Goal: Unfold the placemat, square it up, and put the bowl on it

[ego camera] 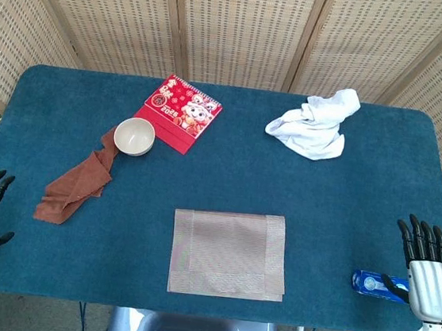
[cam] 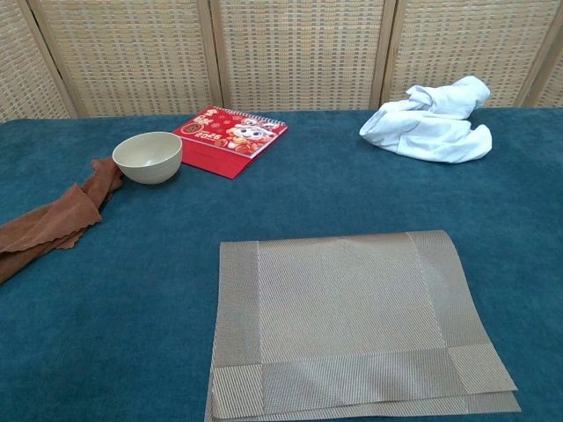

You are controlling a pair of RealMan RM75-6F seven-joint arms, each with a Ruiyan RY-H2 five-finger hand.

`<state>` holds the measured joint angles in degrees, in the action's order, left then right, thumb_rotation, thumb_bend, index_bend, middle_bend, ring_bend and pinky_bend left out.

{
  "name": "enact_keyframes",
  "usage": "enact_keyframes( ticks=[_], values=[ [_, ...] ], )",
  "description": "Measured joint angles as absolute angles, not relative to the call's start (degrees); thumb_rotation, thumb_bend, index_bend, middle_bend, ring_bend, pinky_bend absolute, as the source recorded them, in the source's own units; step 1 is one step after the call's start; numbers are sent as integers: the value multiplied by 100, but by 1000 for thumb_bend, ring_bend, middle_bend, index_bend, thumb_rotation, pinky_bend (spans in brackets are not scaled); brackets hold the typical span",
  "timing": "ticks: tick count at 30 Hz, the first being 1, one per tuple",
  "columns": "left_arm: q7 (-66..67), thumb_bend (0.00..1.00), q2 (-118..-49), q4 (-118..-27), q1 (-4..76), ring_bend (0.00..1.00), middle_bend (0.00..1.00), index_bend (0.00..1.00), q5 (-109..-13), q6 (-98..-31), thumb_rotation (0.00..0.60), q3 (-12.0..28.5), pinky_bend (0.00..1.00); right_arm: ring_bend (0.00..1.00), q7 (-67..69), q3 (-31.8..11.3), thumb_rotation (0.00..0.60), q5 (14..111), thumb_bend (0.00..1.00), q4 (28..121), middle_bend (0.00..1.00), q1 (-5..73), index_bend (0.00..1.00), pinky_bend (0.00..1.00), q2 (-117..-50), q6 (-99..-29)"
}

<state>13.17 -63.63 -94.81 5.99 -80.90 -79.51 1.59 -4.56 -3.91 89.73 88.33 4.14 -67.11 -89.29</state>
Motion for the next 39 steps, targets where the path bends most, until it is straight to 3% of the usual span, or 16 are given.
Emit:
enact_keyframes(
  ticks=[26, 28, 30, 32, 34, 37, 39],
  values=[
    [1251, 71, -6459, -9464, 676, 0, 0, 0, -8460, -8079, 600, 75, 0, 0, -605, -369, 600, 8744, 139, 8952, 0, 398, 30, 0, -6651, -8726],
    [1248, 73, -6495, -9443, 677, 35, 6, 0, -8521, -8128, 600, 70, 47, 0, -610, -370, 600, 8740, 139, 8962, 0, 394, 31, 0, -6647, -8728],
    [1232, 83, -6535, -9422, 677, 206, 135, 0, -8604, -8174, 600, 62, 199, 0, -608, -372, 600, 8738, 139, 8970, 0, 393, 32, 0, -6645, -8730],
    [1209, 95, -6595, -9386, 680, 476, 425, 10, -8728, -8242, 600, 52, 407, 0, -597, -375, 600, 8735, 139, 8976, 0, 393, 34, 0, -6644, -8727],
    [1203, 98, -6673, -9352, 691, 624, 608, 70, -8895, -8296, 600, 24, 521, 0, -582, -383, 600, 8709, 140, 8966, 0, 399, 36, 0, -6648, -8704],
    [1219, 111, -6880, -9253, 720, 771, 784, 214, -9238, -8366, 600, -52, 644, 0, -549, -396, 600, 8647, 139, 8943, 0, 410, 36, 0, -6658, -8648],
    [1271, 121, -7045, -9197, 761, 817, 837, 274, -9466, -8364, 600, -135, 688, 0, -524, -406, 600, 8614, 138, 8930, 0, 417, 37, 0, -6662, -8620]
  ],
)
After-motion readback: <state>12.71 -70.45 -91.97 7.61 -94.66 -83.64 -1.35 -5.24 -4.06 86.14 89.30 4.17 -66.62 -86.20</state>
